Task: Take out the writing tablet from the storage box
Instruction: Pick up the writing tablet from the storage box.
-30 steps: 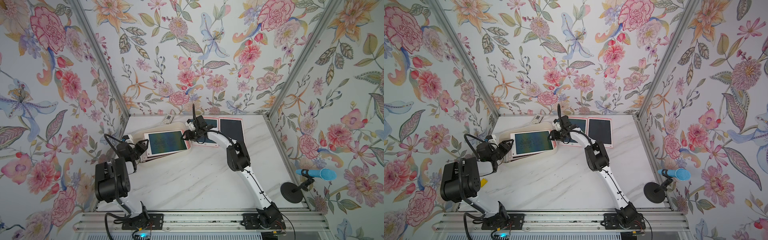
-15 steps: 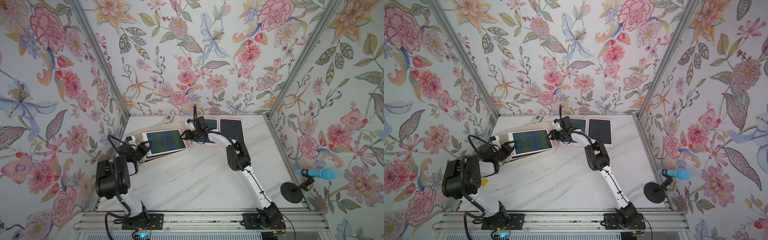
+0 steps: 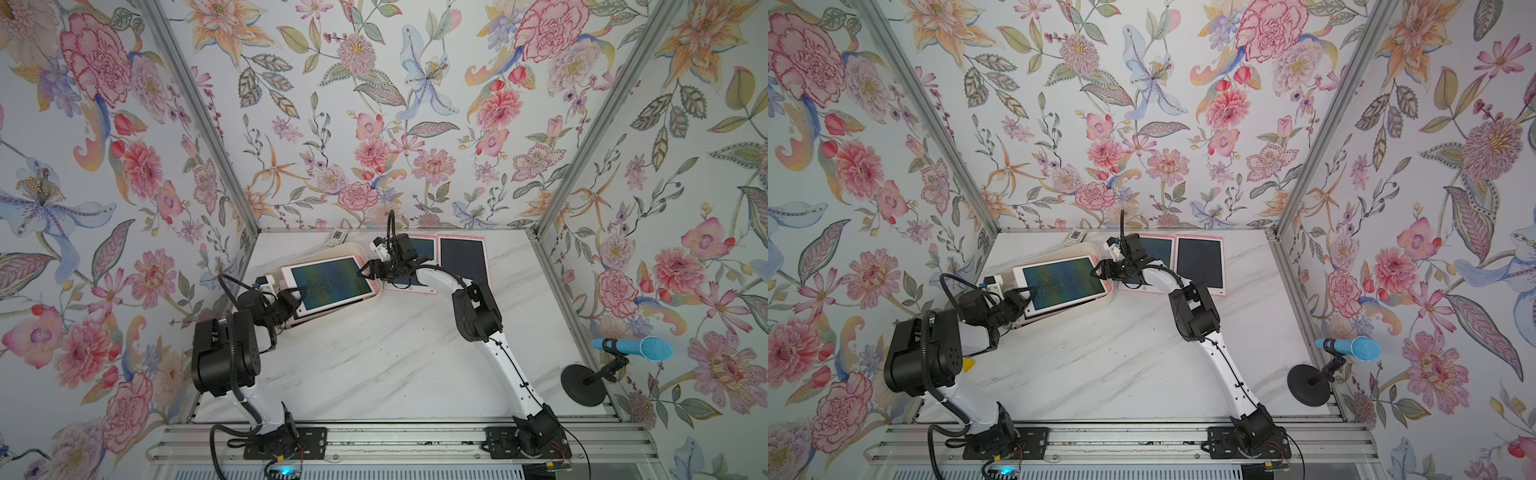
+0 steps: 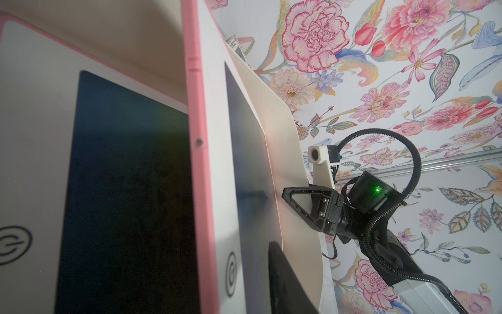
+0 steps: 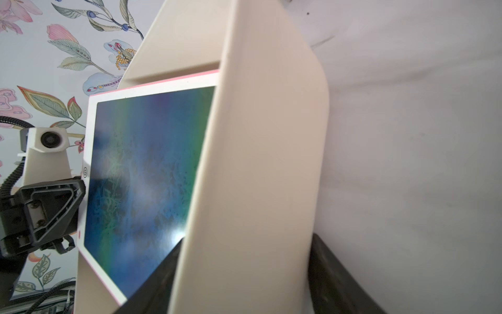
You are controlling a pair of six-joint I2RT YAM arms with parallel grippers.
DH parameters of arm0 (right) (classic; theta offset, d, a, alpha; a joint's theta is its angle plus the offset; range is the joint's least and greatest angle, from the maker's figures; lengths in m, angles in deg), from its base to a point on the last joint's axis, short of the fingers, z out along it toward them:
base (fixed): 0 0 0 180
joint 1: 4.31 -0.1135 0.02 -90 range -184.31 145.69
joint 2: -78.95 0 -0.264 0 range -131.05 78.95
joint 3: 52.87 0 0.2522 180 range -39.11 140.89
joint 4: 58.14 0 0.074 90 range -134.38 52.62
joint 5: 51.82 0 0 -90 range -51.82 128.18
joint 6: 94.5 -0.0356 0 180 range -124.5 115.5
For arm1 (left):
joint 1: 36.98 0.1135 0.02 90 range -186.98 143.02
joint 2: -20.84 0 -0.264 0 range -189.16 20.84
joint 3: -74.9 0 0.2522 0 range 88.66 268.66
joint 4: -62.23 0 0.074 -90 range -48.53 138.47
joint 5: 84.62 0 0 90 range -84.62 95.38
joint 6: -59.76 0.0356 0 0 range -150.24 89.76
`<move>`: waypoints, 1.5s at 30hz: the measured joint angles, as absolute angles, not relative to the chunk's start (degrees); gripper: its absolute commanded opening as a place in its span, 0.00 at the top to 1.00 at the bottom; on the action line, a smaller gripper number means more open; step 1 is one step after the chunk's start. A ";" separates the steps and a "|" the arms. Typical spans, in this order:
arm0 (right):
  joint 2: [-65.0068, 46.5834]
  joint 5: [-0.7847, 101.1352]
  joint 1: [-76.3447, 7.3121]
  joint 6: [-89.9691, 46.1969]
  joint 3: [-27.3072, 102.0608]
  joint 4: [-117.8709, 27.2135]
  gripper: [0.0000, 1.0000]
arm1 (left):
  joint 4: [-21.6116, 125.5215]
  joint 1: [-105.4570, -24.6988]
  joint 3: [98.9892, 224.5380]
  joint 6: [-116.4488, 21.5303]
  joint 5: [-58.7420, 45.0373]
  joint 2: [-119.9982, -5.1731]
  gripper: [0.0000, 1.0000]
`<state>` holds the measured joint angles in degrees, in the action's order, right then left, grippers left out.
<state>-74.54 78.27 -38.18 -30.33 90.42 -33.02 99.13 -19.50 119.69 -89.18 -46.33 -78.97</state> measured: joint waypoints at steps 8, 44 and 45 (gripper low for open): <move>-71.00 76.48 -38.42 -25.41 86.97 -28.65 0.24 | 95.19 -19.74 119.88 -88.78 -47.81 -75.64 1.00; -64.99 76.98 -45.09 -23.48 86.47 -28.04 0.21 | 74.56 -9.23 116.32 -82.82 -39.90 -49.92 1.00; -64.09 76.70 -44.94 -23.16 85.61 -27.84 0.21 | 74.56 -9.23 116.28 -82.82 -39.77 -49.20 1.00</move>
